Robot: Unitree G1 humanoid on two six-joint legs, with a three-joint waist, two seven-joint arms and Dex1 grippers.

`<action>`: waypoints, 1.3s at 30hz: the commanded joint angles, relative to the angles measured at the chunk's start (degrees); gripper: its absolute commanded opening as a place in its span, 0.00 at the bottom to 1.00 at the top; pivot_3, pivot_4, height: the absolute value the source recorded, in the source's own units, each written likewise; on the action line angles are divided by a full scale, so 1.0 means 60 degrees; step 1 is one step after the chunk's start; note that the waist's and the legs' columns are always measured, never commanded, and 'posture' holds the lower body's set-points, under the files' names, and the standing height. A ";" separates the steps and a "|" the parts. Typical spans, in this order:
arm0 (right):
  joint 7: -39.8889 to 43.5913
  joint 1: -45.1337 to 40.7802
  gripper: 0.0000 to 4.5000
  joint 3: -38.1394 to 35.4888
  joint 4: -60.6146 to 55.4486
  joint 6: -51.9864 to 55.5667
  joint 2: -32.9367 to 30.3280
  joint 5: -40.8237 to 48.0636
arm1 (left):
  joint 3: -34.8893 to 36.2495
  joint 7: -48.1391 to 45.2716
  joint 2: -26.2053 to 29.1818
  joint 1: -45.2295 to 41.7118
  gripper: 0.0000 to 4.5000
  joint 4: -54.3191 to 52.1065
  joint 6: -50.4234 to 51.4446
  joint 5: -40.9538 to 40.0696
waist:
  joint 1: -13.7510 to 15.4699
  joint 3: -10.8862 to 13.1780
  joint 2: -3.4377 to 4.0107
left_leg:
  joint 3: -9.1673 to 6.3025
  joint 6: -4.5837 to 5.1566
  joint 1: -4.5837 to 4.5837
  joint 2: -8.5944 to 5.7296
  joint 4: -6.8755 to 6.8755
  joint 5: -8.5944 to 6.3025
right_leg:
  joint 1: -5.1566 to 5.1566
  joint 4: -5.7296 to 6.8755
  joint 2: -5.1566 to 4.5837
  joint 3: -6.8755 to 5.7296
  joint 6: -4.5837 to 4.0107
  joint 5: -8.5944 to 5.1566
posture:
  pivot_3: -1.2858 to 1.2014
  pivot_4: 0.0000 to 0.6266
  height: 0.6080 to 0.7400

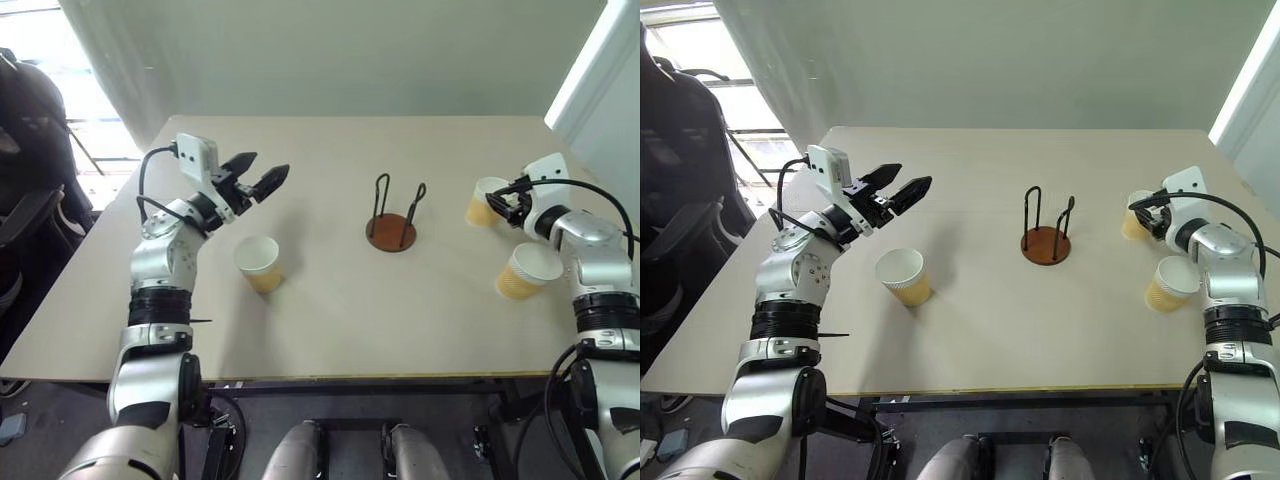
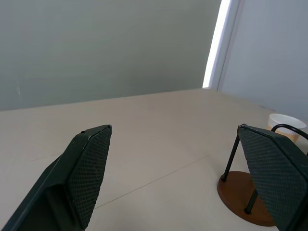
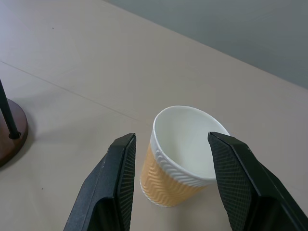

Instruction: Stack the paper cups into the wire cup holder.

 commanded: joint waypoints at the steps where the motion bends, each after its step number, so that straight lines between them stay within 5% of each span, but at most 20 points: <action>1: 0.0015 -0.0160 0.52 -0.0199 -0.0355 -0.0047 -0.0129 0.0114 | 0.0041 -0.0037 0.0006 -0.0246 1.00 -0.0113 -0.0244 0.0011 | -0.0003 0.0000 0.0000 | 0.0000 0.0000 0.0000 0.0000 0.0000 0.0000 | 0.0000 0.0000 0.0000 0.0000 0.0000 0.0000 | 0.52 0.24 1.00; 21: 0.0634 -0.0052 0.52 -0.0118 -0.0766 0.0398 0.0005 0.0403 | 0.0040 -0.0130 0.0052 -0.0319 1.00 0.0106 -0.0352 0.0020 | -0.0005 0.0000 0.0000 | 0.0000 0.0001 -0.0002 -0.0001 0.0000 0.0001 | 0.0000 -0.0002 0.0000 0.0000 0.0001 -0.0001 | 0.52 0.24 1.00; 25: 0.1479 0.0378 0.72 0.0159 -0.1716 0.1074 0.0014 0.0694 | 0.0011 -0.0153 0.0054 -0.0332 1.00 0.0118 -0.0356 0.0033 | -0.0004 0.0000 0.0000 | 0.0000 0.0001 -0.0002 -0.0001 -0.0001 0.0000 | 0.0000 -0.0002 0.0001 -0.0001 0.0007 -0.0005 | 0.52 0.24 1.00; 28: 0.2104 0.0582 0.98 0.0234 -0.2293 0.1577 -0.0116 0.0927 | -0.0005 -0.0165 0.0055 -0.0336 1.00 0.0117 -0.0356 0.0037 | -0.0003 0.0000 -0.0001 | 0.0000 0.0004 -0.0007 -0.0004 -0.0001 0.0001 | 0.0000 -0.0004 0.0001 -0.0001 0.0011 -0.0007 | 0.52 0.24 1.00; 39: 0.3532 0.0782 1.00 0.0886 -0.3195 0.2399 -0.0317 0.1165 | -0.0044 -0.0187 0.0020 -0.0352 1.00 0.0179 -0.0389 0.0081 | -0.0013 0.0001 -0.0002 | 0.0000 0.0003 0.0000 -0.0005 0.0000 0.0007 | 0.0006 -0.0002 0.0002 0.0000 0.0012 -0.0008 | 0.52 0.24 1.00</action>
